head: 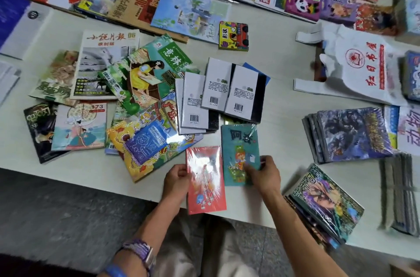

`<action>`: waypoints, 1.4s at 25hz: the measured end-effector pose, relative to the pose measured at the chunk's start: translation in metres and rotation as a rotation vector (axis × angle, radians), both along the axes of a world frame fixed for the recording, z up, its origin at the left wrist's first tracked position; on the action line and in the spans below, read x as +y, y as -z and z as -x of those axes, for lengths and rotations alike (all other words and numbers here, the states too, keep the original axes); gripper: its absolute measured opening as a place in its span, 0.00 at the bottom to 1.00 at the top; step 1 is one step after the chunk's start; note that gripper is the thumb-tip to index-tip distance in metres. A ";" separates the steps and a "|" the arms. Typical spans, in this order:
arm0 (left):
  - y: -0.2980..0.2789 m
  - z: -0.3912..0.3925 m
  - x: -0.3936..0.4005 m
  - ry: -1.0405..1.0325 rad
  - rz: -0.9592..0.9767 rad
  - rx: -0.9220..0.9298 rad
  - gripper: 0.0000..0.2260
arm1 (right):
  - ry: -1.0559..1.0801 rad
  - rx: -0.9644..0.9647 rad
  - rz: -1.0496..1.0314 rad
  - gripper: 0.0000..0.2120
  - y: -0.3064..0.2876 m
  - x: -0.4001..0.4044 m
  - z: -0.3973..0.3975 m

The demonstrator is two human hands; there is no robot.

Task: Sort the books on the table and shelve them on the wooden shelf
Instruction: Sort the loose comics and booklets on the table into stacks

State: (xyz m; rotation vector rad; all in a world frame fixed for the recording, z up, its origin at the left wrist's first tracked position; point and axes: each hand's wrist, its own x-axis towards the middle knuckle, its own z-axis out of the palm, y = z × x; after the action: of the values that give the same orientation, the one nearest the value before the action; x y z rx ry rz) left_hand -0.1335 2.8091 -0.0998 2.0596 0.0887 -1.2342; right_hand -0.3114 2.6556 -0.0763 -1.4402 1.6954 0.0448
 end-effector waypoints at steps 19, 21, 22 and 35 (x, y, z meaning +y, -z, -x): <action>0.008 0.019 0.005 0.095 0.092 0.052 0.11 | -0.200 0.159 0.306 0.21 -0.003 0.024 -0.029; 0.007 0.020 0.005 0.062 0.084 0.049 0.10 | -0.181 0.248 0.251 0.37 -0.001 0.016 -0.058; 0.005 0.021 0.006 0.045 0.084 0.051 0.09 | -0.175 0.276 0.220 0.43 0.000 0.016 -0.070; -0.009 0.035 0.005 -0.026 0.028 0.018 0.09 | 0.078 0.327 0.093 0.52 0.008 0.001 -0.073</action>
State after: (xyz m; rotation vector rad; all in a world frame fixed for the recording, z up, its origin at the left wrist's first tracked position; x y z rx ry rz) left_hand -0.1685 2.8136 -0.0907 2.0174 0.1060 -1.2313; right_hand -0.2386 2.6562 -0.0839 -1.4946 2.0416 0.1683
